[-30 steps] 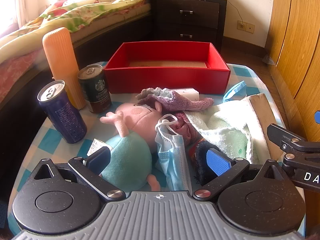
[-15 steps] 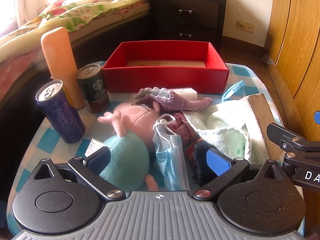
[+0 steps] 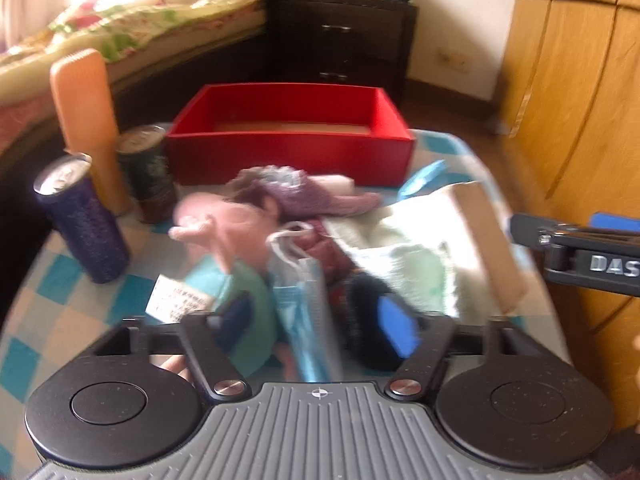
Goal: Organize soft objects
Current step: 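Close the left tool on the blue face mask while the right tool grasps the beige pad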
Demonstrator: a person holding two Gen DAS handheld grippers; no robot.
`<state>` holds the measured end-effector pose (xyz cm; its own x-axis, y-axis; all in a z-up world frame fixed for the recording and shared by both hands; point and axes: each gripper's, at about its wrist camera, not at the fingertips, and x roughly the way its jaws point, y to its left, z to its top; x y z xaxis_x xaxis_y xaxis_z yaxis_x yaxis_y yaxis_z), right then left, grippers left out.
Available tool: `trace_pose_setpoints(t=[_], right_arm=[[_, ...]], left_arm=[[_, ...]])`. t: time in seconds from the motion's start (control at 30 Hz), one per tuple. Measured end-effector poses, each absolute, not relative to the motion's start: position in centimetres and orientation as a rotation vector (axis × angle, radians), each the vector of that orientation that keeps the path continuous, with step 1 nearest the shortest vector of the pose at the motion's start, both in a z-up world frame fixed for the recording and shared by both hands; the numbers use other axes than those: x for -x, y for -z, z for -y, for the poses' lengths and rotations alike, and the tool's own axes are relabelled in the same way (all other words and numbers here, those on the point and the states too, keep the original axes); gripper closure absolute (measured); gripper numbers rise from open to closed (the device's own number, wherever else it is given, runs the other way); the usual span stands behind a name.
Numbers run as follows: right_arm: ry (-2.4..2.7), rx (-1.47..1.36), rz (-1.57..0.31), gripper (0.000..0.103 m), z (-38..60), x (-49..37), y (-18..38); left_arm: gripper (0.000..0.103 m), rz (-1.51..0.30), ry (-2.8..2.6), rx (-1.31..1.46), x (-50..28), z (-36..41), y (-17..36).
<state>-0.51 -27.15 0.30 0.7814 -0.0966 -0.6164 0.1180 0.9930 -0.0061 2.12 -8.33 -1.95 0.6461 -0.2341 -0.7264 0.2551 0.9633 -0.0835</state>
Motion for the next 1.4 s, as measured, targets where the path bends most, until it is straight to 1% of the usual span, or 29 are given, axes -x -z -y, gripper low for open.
trace_pose_setpoints(t=[0.07, 0.13, 0.17, 0.2, 0.23, 0.3, 0.43, 0.53, 0.77, 0.9, 1.0, 1.27, 1.4], right_arm=[[0.121, -0.056, -0.672, 0.018, 27.7, 0.4, -0.3], [0.114, -0.079, -0.686, 0.018, 28.0, 0.3, -0.2], [0.107, -0.089, -0.692, 0.018, 28.1, 0.3, -0.2], [0.100, -0.096, -0.695, 0.018, 28.2, 0.4, -0.2], [0.094, -0.098, -0.695, 0.018, 28.3, 0.4, -0.2], [0.094, -0.100, -0.695, 0.018, 28.5, 0.3, -0.3], [0.099, -0.128, -0.700, 0.018, 29.4, 0.3, -0.4], [0.108, -0.155, -0.721, 0.018, 30.2, -0.1, -0.2], [0.111, -0.178, -0.749, 0.018, 30.6, -0.6, 0.3], [0.108, -0.064, -0.775, 0.018, 28.8, -1.5, 1.1], [0.066, -0.046, -0.774, 0.018, 27.6, -1.9, 1.5], [-0.084, -0.020, -0.757, 0.018, 25.3, -1.7, 1.5], [-0.089, -0.006, -0.832, 0.018, 24.8, -2.9, 3.0]], left_arm=[[0.047, -0.865, 0.283, -0.016, -2.7, 8.3, 2.7], [0.063, -0.916, 0.273, -0.022, -3.1, 8.4, 3.9], [0.065, -0.944, 0.287, -0.005, -3.3, 8.5, 4.3], [0.074, -0.961, 0.299, 0.013, -3.5, 8.4, 4.7], [0.080, -0.970, 0.295, 0.019, -3.7, 8.4, 5.0], [0.081, -0.977, 0.285, 0.022, -4.0, 8.3, 5.3], [0.089, -0.995, 0.284, 0.100, -4.2, 7.2, 5.3], [0.091, -0.959, 0.310, 0.105, -3.7, 6.8, 4.2], [0.092, -0.918, 0.353, 0.169, -2.6, 4.7, 1.8], [0.092, -0.886, 0.360, 0.190, -2.3, 3.5, 0.9], [0.092, -0.873, 0.376, 0.196, -2.3, 3.1, 0.3], [0.092, -0.848, 0.412, 0.231, -1.6, 1.9, -0.3], [0.092, -0.875, 0.405, 0.217, -2.0, 1.9, 0.5]])
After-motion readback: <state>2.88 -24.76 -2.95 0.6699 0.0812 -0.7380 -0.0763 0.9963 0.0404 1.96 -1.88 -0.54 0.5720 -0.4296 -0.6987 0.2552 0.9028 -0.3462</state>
